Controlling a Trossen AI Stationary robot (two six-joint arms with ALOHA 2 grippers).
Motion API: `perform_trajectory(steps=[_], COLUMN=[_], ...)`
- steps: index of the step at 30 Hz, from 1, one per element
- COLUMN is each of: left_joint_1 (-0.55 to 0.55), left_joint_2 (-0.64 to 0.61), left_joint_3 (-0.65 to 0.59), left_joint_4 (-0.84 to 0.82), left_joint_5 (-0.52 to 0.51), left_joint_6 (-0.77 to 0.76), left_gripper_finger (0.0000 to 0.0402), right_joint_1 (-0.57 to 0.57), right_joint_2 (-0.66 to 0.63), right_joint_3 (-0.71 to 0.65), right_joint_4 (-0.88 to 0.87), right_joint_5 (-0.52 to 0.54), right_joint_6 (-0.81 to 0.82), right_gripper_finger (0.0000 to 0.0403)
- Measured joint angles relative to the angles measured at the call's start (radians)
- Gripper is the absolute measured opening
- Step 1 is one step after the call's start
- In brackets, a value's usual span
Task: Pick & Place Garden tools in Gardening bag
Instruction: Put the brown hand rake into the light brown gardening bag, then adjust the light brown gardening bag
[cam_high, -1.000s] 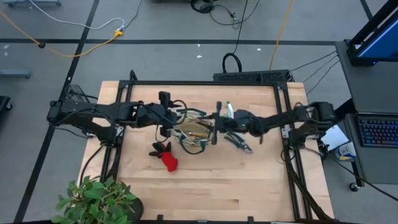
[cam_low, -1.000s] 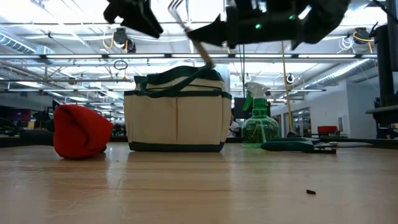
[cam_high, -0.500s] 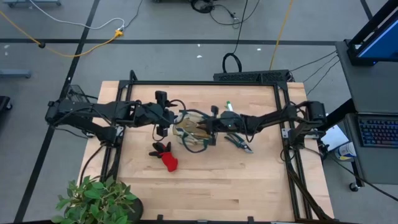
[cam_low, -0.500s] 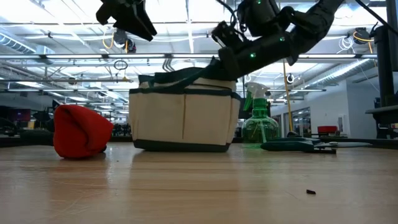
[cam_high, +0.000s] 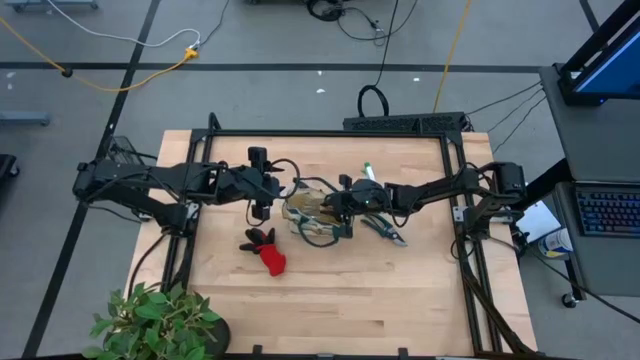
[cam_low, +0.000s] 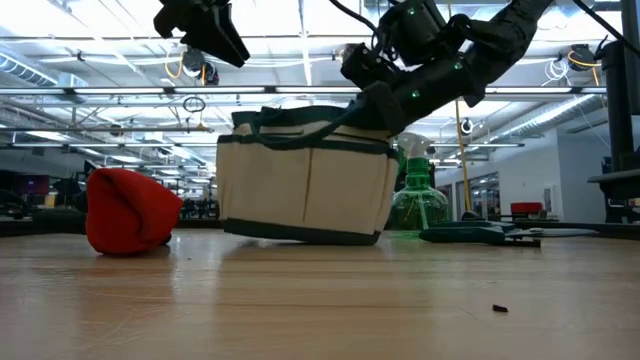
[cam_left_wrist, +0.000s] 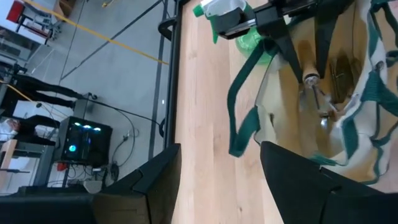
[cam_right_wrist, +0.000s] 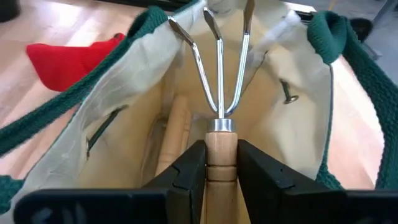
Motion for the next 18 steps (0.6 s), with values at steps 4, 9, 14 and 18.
perform_trajectory(steps=[4,9,14,18], left_joint_1=[0.000,0.000,0.000,0.000], left_joint_2=[0.000,0.000,0.000,0.000], left_joint_3=[0.000,0.000,0.000,0.000], left_joint_4=[0.000,0.000,0.000,0.000], left_joint_5=[0.000,0.000,0.000,0.000], left_joint_6=[0.000,0.004,0.003,0.003], left_gripper_finger=[0.0225,0.0225,0.0225,0.0225], right_joint_1=[0.000,0.000,0.001,0.001], right_joint_2=[0.000,0.000,0.001,-0.011], right_joint_3=[0.000,-0.001,-0.002,-0.003], right_joint_4=[0.005,0.027,0.062,0.066], right_joint_5=[-0.007,-0.006,-0.005,-0.004], right_joint_6=[-0.023,-0.040,-0.044,-0.044], right_gripper_finger=[0.0097,0.0137,0.0176,0.0196])
